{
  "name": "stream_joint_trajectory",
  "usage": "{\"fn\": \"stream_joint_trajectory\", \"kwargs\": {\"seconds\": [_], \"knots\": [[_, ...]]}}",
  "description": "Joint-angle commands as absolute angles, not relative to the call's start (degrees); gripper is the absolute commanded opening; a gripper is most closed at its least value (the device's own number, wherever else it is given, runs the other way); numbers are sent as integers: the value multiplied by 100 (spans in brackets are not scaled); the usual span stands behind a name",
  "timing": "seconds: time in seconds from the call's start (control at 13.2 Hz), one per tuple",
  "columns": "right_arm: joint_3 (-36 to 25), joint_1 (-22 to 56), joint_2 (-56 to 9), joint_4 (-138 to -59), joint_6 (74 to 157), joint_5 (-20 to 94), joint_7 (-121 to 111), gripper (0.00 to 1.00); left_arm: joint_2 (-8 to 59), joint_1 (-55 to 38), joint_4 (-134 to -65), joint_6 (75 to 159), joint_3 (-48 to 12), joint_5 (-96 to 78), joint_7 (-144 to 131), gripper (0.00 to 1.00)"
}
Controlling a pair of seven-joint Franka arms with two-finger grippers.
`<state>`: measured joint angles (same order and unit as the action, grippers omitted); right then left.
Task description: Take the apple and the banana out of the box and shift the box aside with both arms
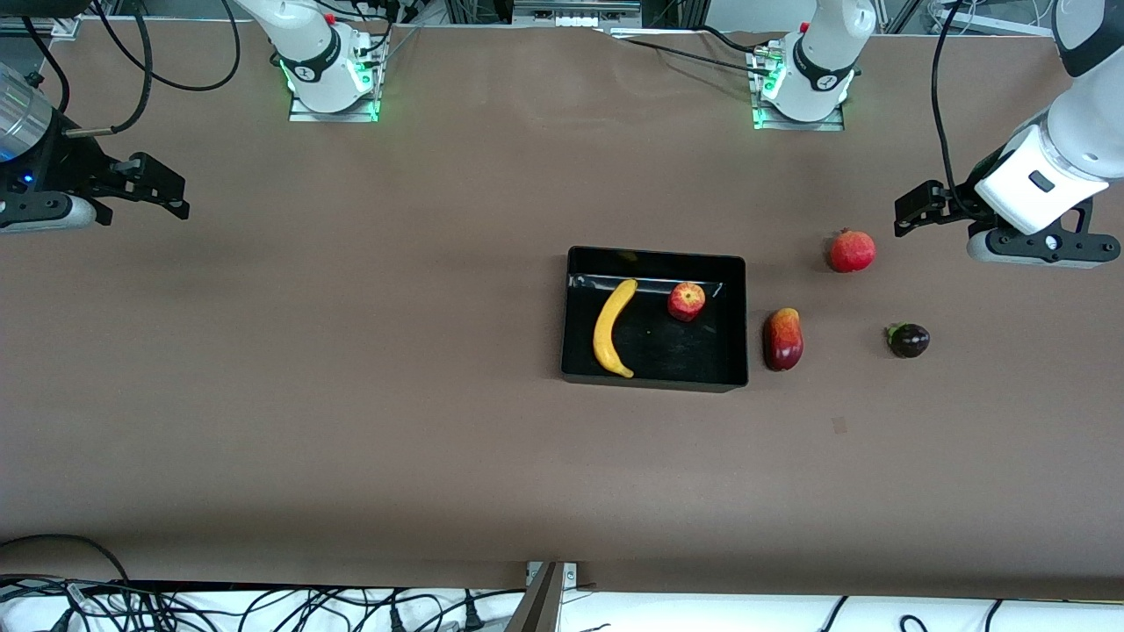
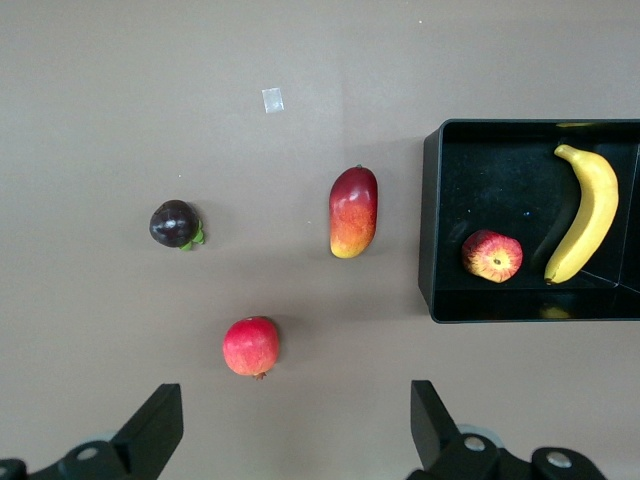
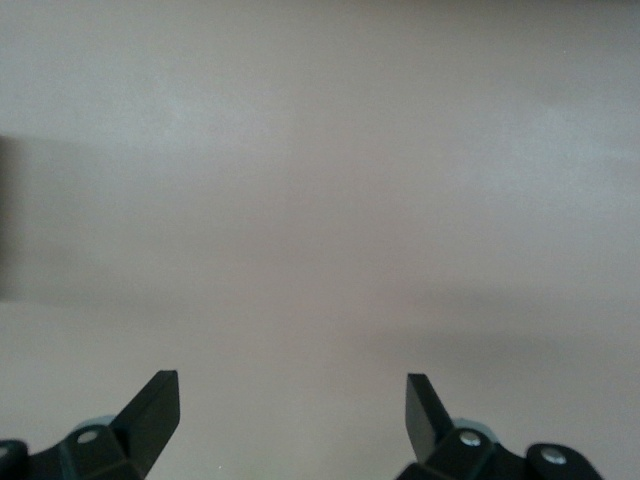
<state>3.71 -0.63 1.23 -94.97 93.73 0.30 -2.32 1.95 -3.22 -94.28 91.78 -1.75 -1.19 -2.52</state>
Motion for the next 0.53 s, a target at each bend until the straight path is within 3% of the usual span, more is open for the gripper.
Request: {"fn": "stream_joint_trajectory", "kwargs": {"seconds": [0.0,0.46], "knots": [[439,-132,149,-9466,9352,-44,-229,100,316,-325,-9193,9000,-202,0,-211,100],[439,-132,149,-9466,9352,-44,-229,100,395,-395,-9185,8773,-570,-140,-325,100]]}}
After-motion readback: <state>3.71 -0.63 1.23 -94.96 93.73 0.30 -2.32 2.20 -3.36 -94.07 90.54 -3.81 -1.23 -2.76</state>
